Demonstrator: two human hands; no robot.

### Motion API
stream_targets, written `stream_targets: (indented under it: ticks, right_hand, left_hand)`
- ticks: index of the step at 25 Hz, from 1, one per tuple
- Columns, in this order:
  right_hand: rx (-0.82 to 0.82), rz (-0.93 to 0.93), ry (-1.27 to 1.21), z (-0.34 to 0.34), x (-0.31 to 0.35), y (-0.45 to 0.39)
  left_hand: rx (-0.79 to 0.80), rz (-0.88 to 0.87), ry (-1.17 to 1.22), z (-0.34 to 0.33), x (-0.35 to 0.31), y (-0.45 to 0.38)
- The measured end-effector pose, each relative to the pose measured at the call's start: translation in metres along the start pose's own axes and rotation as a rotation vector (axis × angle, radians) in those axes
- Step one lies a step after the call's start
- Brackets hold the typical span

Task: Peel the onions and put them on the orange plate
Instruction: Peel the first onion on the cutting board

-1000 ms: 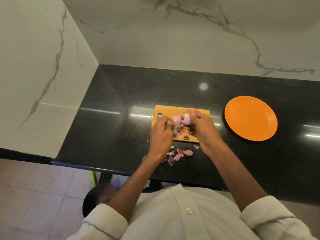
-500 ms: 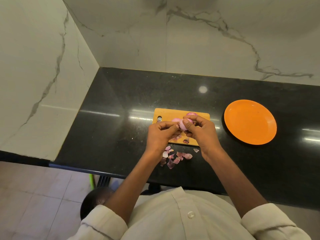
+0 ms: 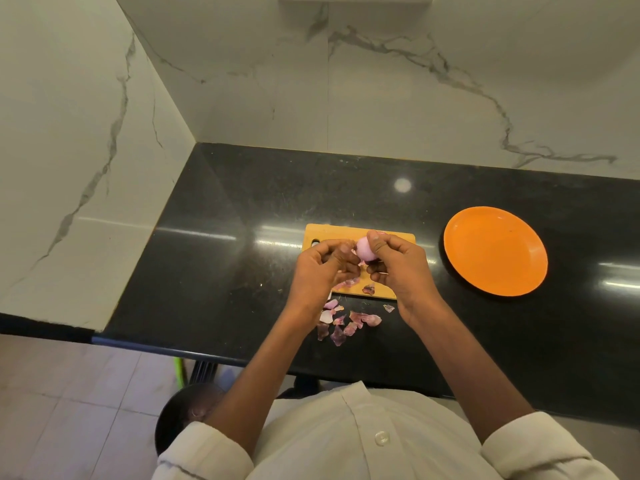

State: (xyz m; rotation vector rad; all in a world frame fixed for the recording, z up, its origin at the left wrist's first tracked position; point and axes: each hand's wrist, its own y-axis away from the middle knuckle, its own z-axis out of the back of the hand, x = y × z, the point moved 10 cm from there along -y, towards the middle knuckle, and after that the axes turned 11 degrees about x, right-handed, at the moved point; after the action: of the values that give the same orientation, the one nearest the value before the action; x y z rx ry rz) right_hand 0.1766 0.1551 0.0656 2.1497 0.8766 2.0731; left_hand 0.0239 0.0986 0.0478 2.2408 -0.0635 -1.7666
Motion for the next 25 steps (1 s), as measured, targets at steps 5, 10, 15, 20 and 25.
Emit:
stream_targets:
  ticks: [5,10,15,20,25]
  right_hand:
    - [0.045,0.034,0.060,-0.003,0.003,-0.003]
    - [0.061,0.076,0.192,0.005,0.015,-0.007]
    - [0.069,0.135,0.260,0.002,0.022,-0.005]
    - [0.101,0.150,0.247,-0.008,0.027,-0.001]
    - [0.092,0.033,0.078,-0.001,0.025,-0.002]
  left_hand:
    - [-0.043,0.023,-0.015,0.005,0.002,0.000]
    - [-0.015,0.021,-0.085,0.000,-0.010,0.001]
    - [-0.073,0.000,-0.221,-0.006,-0.026,0.003]
    - [-0.117,-0.046,-0.298,-0.001,-0.032,0.005]
    - [0.039,-0.106,-0.176,-0.005,-0.042,0.006]
